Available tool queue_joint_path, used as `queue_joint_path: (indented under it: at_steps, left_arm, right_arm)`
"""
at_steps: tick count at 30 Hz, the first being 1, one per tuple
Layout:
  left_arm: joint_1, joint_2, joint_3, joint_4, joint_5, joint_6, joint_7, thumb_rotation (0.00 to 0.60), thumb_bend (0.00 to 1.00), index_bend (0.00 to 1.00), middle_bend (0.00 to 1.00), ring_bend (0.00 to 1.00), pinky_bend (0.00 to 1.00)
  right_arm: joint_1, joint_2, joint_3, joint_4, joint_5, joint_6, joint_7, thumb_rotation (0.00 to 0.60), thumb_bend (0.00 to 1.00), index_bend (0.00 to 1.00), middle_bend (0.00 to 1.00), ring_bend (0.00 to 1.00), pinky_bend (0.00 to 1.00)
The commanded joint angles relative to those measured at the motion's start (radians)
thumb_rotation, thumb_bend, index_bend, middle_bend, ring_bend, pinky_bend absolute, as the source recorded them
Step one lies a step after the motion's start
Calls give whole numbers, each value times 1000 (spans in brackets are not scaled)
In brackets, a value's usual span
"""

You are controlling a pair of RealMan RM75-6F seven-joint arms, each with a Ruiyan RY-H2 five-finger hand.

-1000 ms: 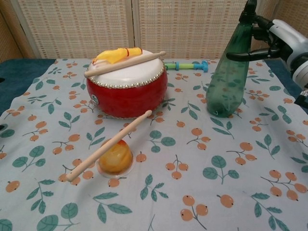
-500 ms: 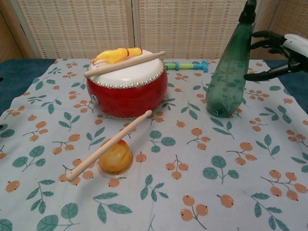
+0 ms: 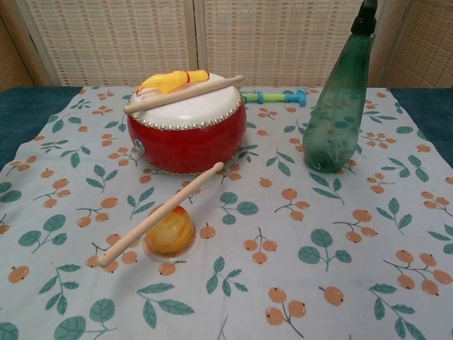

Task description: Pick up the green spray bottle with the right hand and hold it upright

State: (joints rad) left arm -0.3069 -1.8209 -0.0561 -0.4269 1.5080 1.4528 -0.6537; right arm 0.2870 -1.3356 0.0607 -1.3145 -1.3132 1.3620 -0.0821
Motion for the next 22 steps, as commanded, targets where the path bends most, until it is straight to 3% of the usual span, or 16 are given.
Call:
queue_joint_path:
  at_steps: [1, 6, 11, 22]
  left_arm:
    - [1, -2, 1, 2, 0, -5, 10, 600, 224, 0, 0, 0, 28]
    - [0, -5, -2, 8, -6, -14, 31, 600, 230, 0, 0, 0, 28]
    - [-3, -4, -8, 2, -9, -8, 47, 600, 259, 0, 0, 0, 28]
    - [-6, -6, -10, 2, -13, -24, 58, 600, 259, 0, 0, 0, 28]
  right_arm:
    - [-94, 3, -38, 84, -77, 135, 78, 600, 344, 0, 49, 0, 0]
    - [-114, -34, -27, 169, -116, 191, 105, 600, 487, 0, 49, 0, 0]
    - [-108, -49, -16, 192, -141, 187, 160, 600, 495, 0, 49, 0, 0]
    - [-92, -32, 3, 151, -143, 125, 124, 600, 496, 0, 49, 0, 0]
